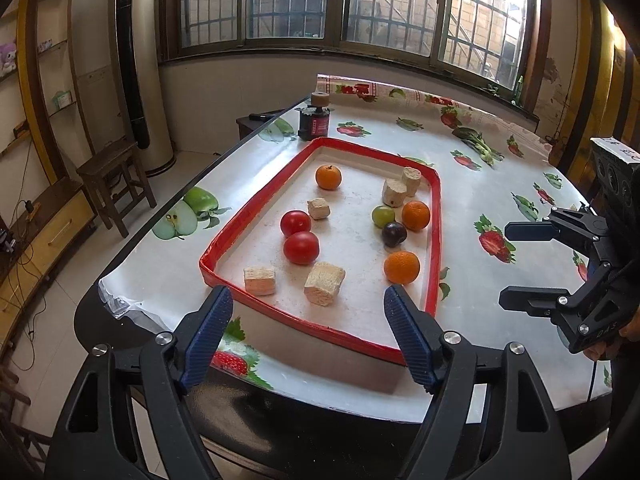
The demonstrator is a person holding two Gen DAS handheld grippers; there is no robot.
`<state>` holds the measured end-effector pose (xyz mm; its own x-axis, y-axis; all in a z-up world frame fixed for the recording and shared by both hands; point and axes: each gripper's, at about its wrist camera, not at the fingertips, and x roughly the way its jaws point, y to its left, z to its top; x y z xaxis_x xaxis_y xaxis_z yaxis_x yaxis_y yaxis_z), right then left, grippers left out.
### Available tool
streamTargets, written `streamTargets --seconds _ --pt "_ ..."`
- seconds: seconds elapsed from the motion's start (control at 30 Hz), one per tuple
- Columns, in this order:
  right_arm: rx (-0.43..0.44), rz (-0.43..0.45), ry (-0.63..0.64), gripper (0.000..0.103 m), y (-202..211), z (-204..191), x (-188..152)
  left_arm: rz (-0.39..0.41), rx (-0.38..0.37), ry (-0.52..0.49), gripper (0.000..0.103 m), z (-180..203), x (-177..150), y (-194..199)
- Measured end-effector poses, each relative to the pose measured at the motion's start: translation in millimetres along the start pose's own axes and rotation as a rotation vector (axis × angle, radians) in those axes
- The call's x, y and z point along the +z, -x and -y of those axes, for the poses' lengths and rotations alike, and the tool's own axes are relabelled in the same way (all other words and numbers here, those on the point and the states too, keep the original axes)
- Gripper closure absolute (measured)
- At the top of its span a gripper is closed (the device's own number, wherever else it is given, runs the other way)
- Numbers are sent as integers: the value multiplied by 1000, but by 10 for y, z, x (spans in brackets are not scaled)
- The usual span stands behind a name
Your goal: Organize fruits
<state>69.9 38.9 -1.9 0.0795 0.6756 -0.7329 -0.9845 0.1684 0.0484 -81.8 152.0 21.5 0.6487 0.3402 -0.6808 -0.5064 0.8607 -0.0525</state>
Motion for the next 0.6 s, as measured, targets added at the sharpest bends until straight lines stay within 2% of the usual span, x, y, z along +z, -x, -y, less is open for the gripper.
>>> streamTargets --seconds 0.23,0.5,0.6 --pt "-10 104 22 13 222 -47 -60 30 4 -5 25 61 -40 121" --pt "5 202 -16 5 471 -3 -135 72 20 -34 25 179 -103 302" --pt "1 223 -27 5 548 23 -165 83 24 -47 19 243 -129 372"
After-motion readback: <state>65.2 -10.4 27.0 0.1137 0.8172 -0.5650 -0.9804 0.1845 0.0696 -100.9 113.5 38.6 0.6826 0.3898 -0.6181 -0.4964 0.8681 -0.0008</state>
